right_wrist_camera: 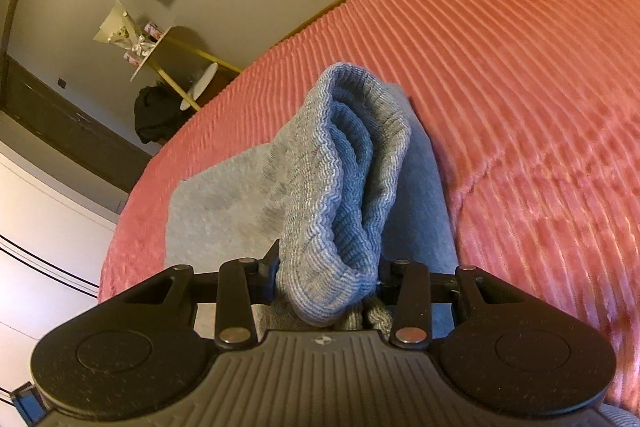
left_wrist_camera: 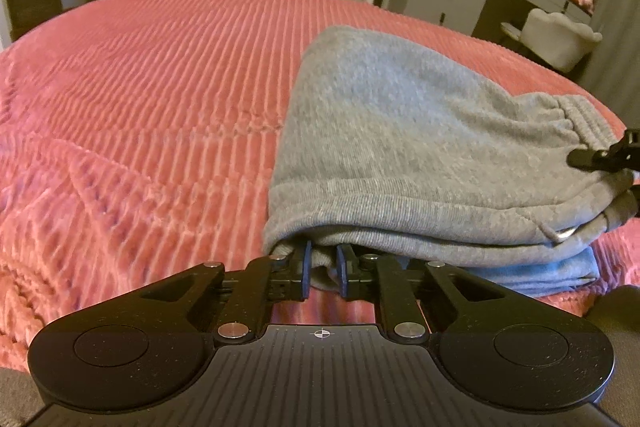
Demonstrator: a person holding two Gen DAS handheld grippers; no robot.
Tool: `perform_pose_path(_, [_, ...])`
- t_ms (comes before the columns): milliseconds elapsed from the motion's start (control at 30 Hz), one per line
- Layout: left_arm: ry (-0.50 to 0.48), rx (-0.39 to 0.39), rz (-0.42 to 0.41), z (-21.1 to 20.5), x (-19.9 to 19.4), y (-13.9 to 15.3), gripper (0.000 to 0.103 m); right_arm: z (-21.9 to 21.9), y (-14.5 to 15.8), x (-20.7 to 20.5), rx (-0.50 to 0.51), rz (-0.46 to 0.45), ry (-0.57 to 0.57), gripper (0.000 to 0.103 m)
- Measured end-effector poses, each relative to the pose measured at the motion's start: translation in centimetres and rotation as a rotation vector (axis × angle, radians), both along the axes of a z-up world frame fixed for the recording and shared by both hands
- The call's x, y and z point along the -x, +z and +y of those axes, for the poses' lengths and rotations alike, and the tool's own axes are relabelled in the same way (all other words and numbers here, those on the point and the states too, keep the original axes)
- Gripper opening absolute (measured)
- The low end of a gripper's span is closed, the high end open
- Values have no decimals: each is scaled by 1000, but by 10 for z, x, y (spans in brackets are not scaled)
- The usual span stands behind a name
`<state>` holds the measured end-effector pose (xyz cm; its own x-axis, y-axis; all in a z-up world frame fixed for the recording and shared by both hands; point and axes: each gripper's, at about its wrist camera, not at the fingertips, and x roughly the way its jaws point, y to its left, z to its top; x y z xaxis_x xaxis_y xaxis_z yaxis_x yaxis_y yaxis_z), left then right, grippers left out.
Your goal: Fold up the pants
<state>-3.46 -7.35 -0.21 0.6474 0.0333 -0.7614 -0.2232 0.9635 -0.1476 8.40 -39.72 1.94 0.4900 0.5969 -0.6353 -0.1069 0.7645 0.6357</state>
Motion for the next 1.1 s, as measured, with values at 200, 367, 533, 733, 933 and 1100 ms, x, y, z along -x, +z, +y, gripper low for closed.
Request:
perform_pose_path(200, [63,90,32,16,7,9,27,-7,-6,2,121,34,-64,64])
perform_pose_path(367, [133,160,-42,45,17,30,49,-35,-3,8,102,9,-100,73])
perform_pose_path(533, [93,186,-47,50,8,34,57,-38,-10,10,47,51,-114,73])
perform_pose_path(733, [66,322,-66,42,8,24,58,-20,0,41,4,135,-109,74])
perform_pose_path(933, [29,323,-82,32,4,25,58,-21,7,60,-147,158,-92,77])
perform_pose_path(1100, [46,317,-59,32,1,22,58,-34,-5,50,-204,170,-223,52])
